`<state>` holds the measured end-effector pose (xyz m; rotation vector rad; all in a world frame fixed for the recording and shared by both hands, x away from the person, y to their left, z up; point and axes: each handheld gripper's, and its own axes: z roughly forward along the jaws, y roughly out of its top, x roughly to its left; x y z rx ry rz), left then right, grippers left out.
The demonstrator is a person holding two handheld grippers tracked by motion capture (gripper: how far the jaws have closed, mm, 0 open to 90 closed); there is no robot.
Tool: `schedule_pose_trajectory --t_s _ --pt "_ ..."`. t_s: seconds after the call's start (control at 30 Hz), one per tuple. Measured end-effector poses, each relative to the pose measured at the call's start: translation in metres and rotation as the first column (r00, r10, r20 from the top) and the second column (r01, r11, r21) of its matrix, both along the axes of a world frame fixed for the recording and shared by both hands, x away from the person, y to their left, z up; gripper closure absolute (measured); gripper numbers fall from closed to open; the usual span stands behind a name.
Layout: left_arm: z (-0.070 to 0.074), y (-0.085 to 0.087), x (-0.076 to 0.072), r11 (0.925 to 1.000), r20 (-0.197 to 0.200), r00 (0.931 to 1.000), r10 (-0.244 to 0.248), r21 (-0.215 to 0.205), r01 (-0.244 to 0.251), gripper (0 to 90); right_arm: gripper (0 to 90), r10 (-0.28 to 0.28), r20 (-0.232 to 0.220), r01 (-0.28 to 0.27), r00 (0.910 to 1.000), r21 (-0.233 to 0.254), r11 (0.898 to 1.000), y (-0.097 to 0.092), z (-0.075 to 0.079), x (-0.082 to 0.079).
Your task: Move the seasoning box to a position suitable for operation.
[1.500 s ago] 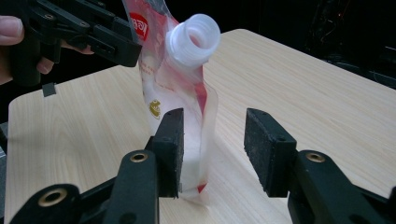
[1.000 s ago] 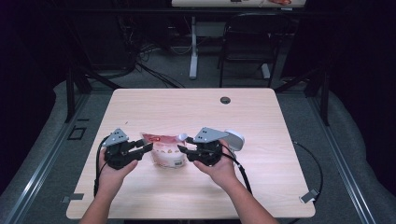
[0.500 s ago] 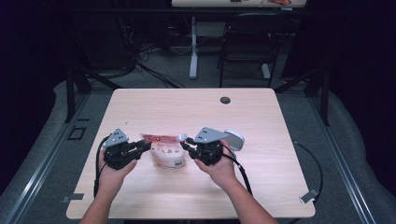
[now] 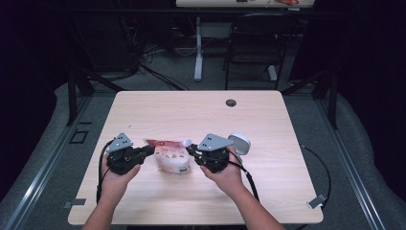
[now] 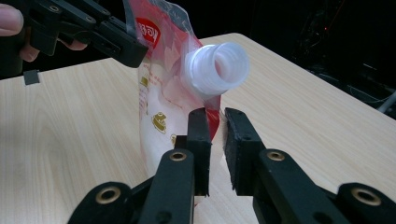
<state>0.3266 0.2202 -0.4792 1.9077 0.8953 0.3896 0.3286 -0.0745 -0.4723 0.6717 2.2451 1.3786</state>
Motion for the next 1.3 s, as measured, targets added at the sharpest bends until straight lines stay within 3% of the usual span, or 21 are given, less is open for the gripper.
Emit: schedule_pose_trajectory --t_s 0.27,0.83,1.3 --pt "0.003 -0.004 -0.005 0.9995 -0.002 0.9995 -0.032 -0.001 0.032 86.4 81.4 0.000 0.011 0.000 0.9999 0.003 1.000 -0.007 0.003 -0.005" --pt "0.002 -0.030 -0.019 0.9953 0.009 0.9953 -0.096 0.014 0.096 86.7 80.9 -0.017 0.013 0.017 0.9998 0.021 1.000 -0.037 -0.002 -0.025" --pt "0.000 -0.029 -0.024 0.9937 0.017 0.9936 -0.112 -0.002 0.112 82.8 74.9 0.002 -0.022 -0.001 0.9998 0.049 0.999 -0.043 -0.004 -0.029"
